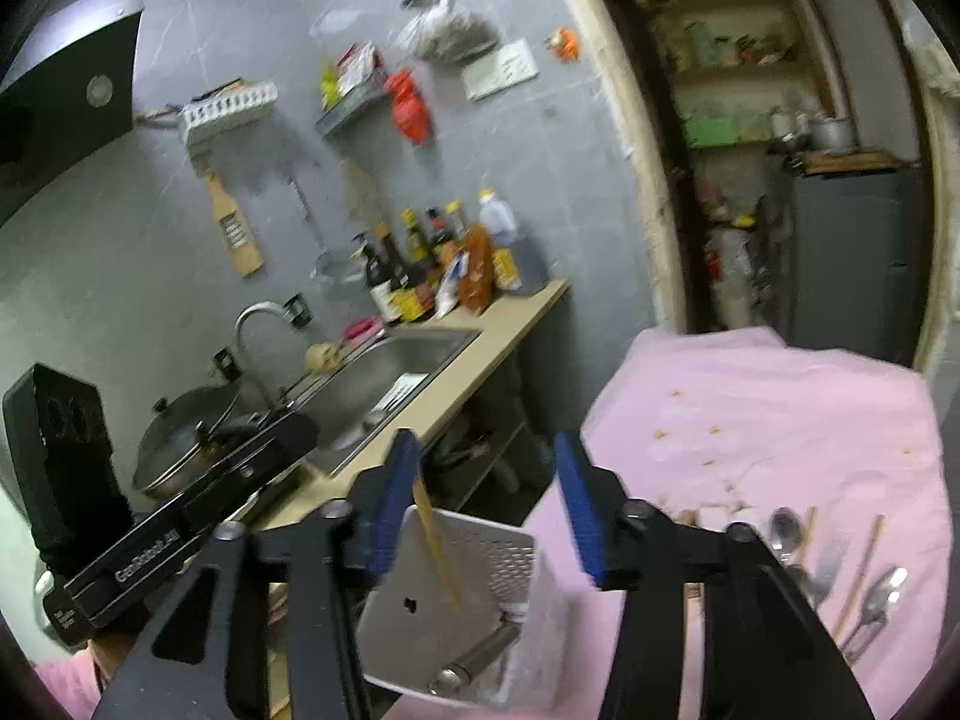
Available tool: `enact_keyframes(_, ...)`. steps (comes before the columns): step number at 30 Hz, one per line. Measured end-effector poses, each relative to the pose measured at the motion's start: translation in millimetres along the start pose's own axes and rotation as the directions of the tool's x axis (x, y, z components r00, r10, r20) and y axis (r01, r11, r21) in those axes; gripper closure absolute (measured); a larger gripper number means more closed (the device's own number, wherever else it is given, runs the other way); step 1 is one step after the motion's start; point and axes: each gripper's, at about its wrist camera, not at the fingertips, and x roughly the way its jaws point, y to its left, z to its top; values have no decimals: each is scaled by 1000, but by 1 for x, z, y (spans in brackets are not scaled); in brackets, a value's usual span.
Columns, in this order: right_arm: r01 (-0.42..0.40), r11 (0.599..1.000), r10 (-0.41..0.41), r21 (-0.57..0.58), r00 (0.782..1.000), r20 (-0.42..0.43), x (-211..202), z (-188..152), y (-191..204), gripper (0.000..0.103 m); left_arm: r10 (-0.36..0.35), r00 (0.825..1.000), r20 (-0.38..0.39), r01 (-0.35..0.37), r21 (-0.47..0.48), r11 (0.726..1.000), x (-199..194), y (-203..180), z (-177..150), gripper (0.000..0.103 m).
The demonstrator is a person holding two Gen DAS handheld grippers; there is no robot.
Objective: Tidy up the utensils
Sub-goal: 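Lift and lower the chopstick into the white holder while the right tool drops its utensil in, then open both tools and move them back over the remaining utensils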
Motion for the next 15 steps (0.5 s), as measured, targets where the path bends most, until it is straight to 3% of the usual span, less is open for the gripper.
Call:
enact_keyframes(4, 89, 996, -89, 9, 993, 79, -28, 5, -8, 34, 0, 1000, 9, 0, 8, 1000, -3, -9, 2, 63)
enact_keyframes(8, 191, 981, -192, 21, 968, 164, -58, 15, -16, 17, 0, 1000, 29, -1, 43, 999, -5, -23, 4, 49)
enact_keyframes(10, 258, 966, -257, 23, 944, 208, -73, 20, -20, 8, 2, 999, 40, -4, 64, 998, -6, -33, 6, 38)
enact_keyframes(15, 403, 915, -389, 14, 874, 291, -108, 24, -32, 1, 24, 998, 65, -32, 123, 992, -4, -55, 5, 14)
